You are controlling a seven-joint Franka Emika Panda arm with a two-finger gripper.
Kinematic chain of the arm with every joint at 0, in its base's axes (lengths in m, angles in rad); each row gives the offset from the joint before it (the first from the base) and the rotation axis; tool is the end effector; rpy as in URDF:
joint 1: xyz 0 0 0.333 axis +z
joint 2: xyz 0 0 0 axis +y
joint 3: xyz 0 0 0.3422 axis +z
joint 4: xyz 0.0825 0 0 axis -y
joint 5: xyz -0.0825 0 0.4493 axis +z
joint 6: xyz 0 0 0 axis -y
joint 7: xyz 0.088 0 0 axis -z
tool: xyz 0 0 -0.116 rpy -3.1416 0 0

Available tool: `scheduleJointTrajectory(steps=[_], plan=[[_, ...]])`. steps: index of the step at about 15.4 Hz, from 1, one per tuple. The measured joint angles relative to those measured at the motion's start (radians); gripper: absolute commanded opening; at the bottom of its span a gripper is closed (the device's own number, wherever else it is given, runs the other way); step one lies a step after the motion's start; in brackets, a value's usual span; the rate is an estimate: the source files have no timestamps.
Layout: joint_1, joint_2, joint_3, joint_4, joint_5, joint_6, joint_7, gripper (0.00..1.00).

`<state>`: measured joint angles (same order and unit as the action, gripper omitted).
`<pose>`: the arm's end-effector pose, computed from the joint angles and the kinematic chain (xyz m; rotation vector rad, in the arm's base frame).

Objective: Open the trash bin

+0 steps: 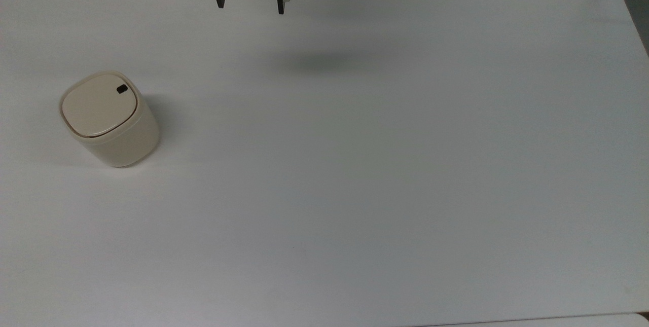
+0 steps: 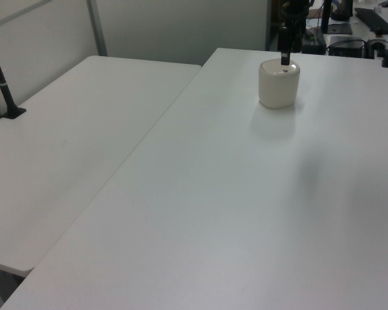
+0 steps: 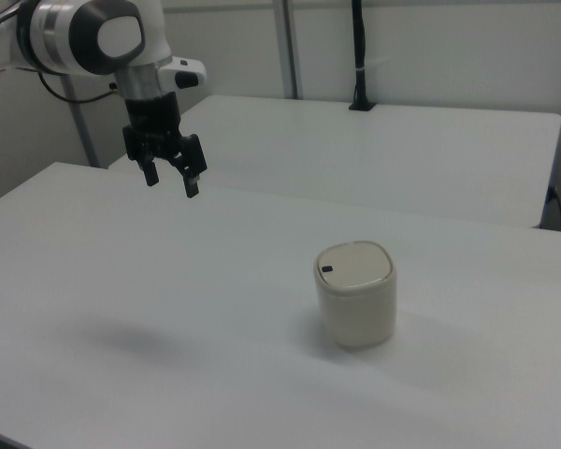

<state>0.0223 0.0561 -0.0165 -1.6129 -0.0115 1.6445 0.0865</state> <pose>0.6419 0.0027 0.5900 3.1254 -0.1246 -0.0374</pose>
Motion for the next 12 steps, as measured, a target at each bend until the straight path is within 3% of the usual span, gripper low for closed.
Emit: scheduleJointTrajectory(steps=[8, 10, 12], plan=[[-0.02, -0.01, -0.013, 0.0, 0.0, 0.0, -0.046, 1.0], [-0.021, -0.01, -0.013, 0.0, 0.0, 0.0, -0.049, 0.76], [-0.024, -0.01, -0.013, 0.0, 0.0, 0.0, -0.061, 0.45]])
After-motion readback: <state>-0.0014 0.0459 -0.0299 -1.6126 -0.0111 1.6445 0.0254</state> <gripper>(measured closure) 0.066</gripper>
